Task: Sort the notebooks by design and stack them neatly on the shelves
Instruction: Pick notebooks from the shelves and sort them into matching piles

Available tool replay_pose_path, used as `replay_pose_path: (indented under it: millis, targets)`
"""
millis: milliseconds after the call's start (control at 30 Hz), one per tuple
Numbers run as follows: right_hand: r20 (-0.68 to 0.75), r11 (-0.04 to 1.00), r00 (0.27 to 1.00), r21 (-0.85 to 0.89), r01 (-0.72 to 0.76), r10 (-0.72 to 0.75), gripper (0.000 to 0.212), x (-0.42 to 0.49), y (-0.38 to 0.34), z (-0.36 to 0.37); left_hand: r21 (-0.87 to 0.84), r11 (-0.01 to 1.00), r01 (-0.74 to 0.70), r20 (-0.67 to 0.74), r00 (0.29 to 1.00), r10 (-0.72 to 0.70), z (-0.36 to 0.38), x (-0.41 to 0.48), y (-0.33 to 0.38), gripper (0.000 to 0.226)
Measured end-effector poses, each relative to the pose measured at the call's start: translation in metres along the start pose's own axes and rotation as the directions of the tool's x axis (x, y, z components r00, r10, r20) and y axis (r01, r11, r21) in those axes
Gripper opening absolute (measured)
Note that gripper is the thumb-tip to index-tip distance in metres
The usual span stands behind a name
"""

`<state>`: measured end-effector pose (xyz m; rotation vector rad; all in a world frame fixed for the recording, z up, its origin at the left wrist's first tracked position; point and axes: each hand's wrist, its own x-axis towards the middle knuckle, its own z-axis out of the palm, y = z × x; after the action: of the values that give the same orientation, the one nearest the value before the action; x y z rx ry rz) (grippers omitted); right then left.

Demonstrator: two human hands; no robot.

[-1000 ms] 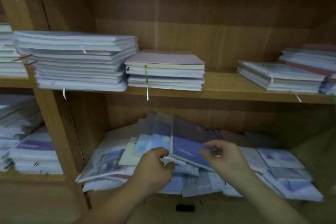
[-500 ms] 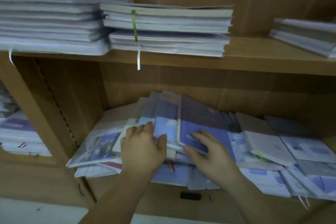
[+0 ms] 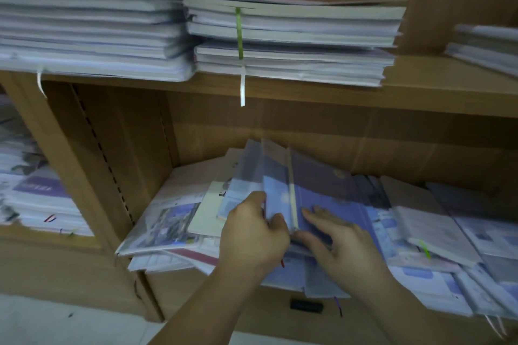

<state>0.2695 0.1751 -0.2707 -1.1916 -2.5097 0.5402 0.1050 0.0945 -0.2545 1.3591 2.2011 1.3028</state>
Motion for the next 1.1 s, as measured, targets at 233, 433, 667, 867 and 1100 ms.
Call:
replay_pose_path:
  millis: [233, 433, 667, 867, 1100]
  targets:
    - [0.024, 0.994, 0.997, 0.081, 0.074, -0.077, 0.068, -0.011, -0.014, 0.013, 0.169, 0.978, -0.123, -0.109, 0.984, 0.142, -0.032, 0.005, -0.032, 0.015]
    - [0.067, 0.992, 0.998, 0.124, -0.013, 0.004, 0.062, -0.010, -0.016, 0.009, -0.011, 0.996, 0.083, -0.046, 0.995, -0.084, -0.047, 0.013, -0.037, 0.021]
    - [-0.076, 0.929, 0.996, 0.370, -0.025, 0.057, 0.053, -0.005, -0.009, 0.011, -0.315, 0.909, 0.275, 0.125, 0.961, -0.247, -0.046, 0.006, -0.020, 0.027]
    - [-0.089, 0.935, 0.964, 0.281, -0.216, 0.249, 0.079, -0.004, 0.020, 0.005, -0.270, 0.892, 0.362, 0.275, 0.917, -0.289, -0.038, -0.010, -0.019, 0.019]
    - [0.073, 0.867, 0.896, 0.232, -0.442, 0.437, 0.122, -0.001, 0.023, -0.010, -0.227, 0.934, 0.275, 0.174, 0.955, -0.239, -0.033, -0.018, -0.020, 0.034]
